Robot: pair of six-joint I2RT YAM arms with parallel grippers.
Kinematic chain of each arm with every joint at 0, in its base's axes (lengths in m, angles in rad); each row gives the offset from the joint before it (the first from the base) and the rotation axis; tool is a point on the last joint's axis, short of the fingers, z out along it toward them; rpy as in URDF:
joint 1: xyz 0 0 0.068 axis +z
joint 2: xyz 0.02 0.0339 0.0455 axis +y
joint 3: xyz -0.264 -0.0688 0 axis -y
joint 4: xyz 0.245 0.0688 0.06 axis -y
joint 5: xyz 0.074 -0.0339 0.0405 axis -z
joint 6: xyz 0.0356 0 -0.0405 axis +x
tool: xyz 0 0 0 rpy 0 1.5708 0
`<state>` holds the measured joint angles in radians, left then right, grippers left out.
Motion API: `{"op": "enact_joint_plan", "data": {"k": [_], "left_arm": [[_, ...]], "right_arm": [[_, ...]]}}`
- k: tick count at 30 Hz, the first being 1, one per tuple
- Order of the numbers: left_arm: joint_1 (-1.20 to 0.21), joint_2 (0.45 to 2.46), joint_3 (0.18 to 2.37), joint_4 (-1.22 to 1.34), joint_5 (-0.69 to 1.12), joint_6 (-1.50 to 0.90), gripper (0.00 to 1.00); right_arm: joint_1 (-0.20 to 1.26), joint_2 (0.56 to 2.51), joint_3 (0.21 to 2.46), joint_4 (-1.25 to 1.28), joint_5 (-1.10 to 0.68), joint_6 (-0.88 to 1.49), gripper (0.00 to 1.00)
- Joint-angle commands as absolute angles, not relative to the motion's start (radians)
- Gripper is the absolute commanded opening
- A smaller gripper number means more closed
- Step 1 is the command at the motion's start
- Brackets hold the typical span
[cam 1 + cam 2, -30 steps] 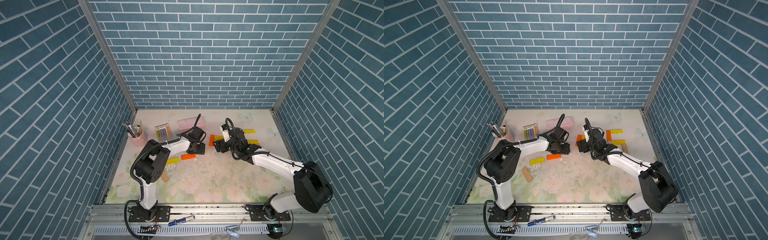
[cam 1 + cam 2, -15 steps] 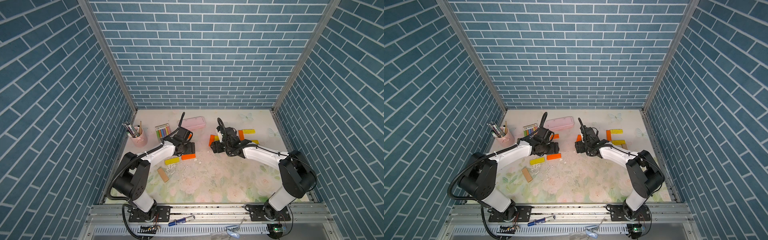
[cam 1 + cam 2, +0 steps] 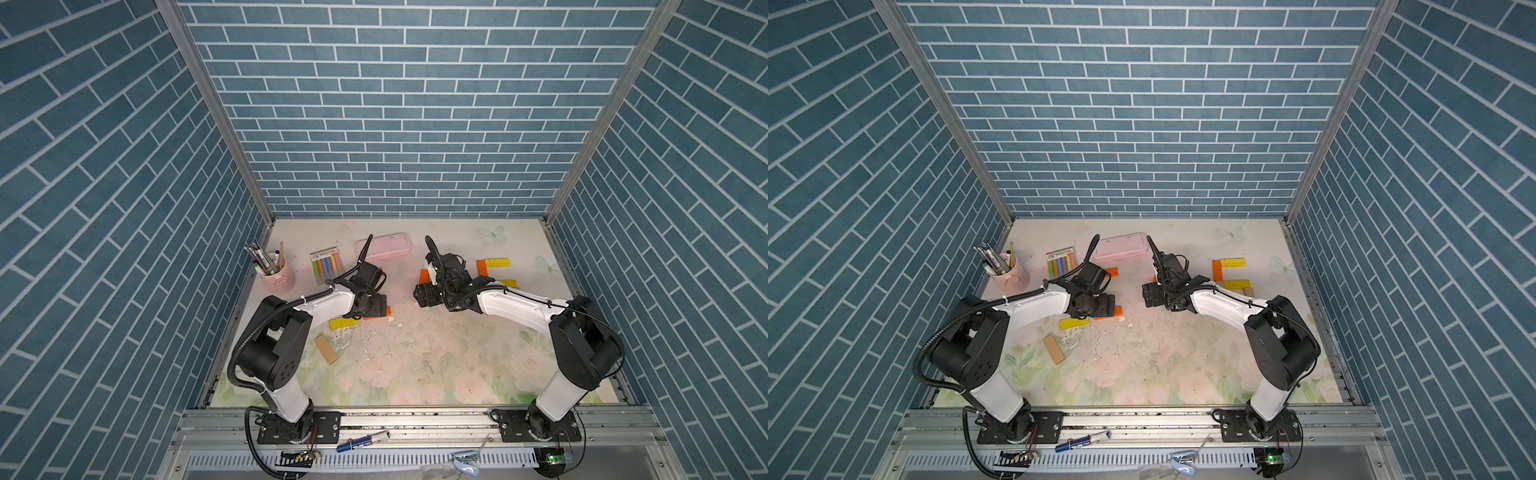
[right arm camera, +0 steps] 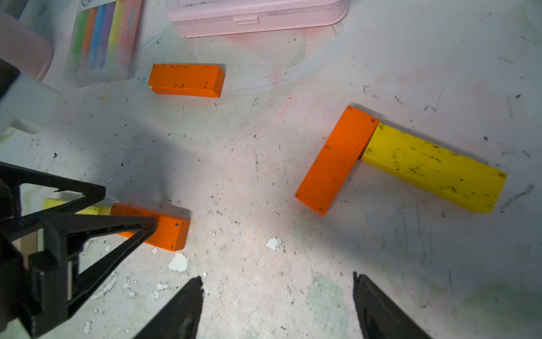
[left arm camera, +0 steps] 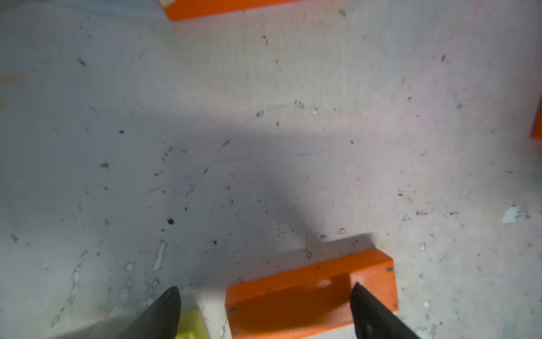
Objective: Assemble the number 6 with building blocks
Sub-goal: Pick up the building block from the center of the board.
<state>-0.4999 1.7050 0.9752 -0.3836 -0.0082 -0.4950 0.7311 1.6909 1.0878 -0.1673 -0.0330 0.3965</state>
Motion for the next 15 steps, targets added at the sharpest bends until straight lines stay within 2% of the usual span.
{"op": "enact_joint_plan", "data": {"k": [1,15], "left_arm": [[-0.514,1.733,1.004,-0.407,-0.001,-0.477,0.9],[-0.611,1.648,0.94,-0.421,0.104,-0.496,0.83]], "right_arm": [[0.73,1.637,1.076,-0.188,-0.004,0.426,0.83],[0.678,1.541,1.018,-0.188,-0.001,0.465,0.82]]}}
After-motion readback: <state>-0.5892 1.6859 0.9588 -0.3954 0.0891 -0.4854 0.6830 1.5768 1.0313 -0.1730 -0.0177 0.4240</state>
